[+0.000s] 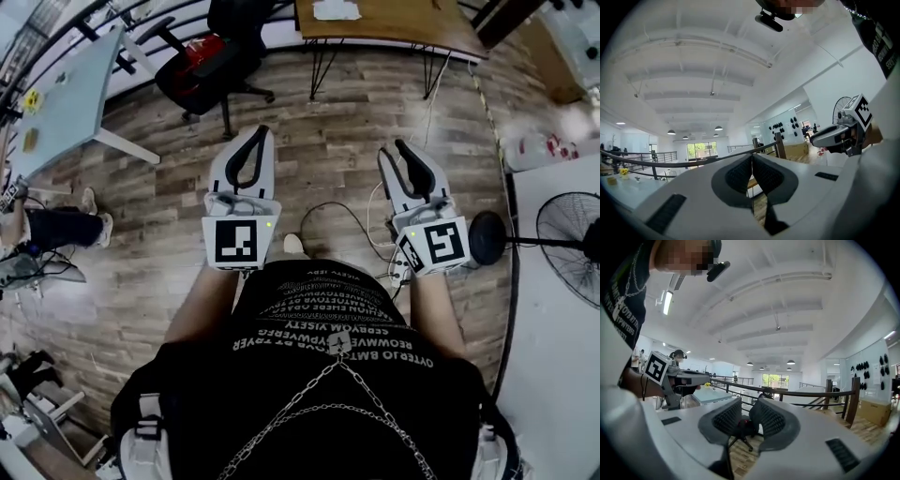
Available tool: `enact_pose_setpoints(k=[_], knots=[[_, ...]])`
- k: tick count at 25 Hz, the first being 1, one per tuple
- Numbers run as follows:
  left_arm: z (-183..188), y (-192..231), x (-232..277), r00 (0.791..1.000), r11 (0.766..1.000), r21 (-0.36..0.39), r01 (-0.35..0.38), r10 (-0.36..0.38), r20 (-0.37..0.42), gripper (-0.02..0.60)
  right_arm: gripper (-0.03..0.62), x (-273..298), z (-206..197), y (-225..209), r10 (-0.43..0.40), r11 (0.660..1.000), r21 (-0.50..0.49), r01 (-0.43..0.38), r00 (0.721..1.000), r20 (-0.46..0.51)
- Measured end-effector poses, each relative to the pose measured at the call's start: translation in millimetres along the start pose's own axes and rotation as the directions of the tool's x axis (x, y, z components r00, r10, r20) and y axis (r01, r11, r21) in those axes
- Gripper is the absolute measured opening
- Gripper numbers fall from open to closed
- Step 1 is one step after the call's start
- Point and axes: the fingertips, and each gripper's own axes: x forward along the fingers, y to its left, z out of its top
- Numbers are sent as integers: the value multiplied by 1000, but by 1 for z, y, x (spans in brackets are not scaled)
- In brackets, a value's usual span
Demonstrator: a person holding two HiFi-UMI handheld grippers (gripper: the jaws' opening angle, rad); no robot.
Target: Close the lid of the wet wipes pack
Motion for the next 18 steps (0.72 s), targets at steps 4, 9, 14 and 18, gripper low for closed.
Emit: enact_pose_setpoints(k=[4, 9, 14, 18], knots=[[-11, 21, 10, 999, 999, -16, 30, -30, -14, 29, 106, 23, 2, 8, -23, 1000, -15, 23, 1000, -21], [-18, 36, 15, 997, 996, -43, 81, -80, 13, 29, 147, 35, 7, 18, -59, 998, -38, 57, 997, -46], [-31, 35, 17, 994, 992, -65, 108, -108, -6, 29, 147, 41, 3, 17, -75, 997, -41, 72, 995, -67], [-40, 32, 19, 992, 989, -83, 120, -122, -25, 29, 147, 44, -6, 18, -60, 998, -30, 58, 994, -87]])
